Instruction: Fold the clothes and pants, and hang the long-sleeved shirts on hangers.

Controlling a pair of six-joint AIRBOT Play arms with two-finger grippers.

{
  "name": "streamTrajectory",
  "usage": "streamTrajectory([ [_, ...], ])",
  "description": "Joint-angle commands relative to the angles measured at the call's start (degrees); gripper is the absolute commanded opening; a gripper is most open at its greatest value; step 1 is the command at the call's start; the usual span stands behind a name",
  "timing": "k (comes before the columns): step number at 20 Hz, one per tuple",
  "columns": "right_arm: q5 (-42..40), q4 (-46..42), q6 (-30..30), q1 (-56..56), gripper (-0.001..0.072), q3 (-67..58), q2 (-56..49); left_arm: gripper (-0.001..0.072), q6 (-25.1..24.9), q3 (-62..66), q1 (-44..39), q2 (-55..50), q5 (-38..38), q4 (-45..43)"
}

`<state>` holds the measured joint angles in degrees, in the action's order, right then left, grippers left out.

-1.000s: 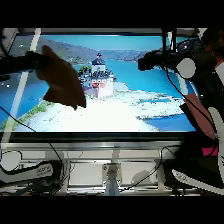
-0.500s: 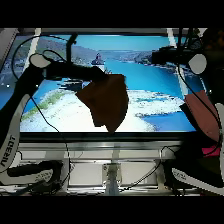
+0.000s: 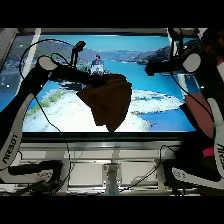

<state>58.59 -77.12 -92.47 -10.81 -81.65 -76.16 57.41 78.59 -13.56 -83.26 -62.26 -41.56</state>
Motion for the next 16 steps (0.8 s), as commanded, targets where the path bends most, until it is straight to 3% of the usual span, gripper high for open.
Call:
streamTrajectory([
  [1,1.4,11.6,-3.3,0.0,0.0526,0.2,-7.1,0.0703,0.0,0.0,2.9,-0.1,1.3,-2.2],
  [5,-1.0,20.6,-3.3,0.0,0.0527,0.1,-16.3,0.0703,0.0,0.0,4.9,-0.1,1.5,-2.2],
  [16,-12.9,28.0,-4.7,-0.9,0.0525,-2.4,-28.4,0.0702,0.0,0.0,5.4,-3.6,3.0,-2.6],
])
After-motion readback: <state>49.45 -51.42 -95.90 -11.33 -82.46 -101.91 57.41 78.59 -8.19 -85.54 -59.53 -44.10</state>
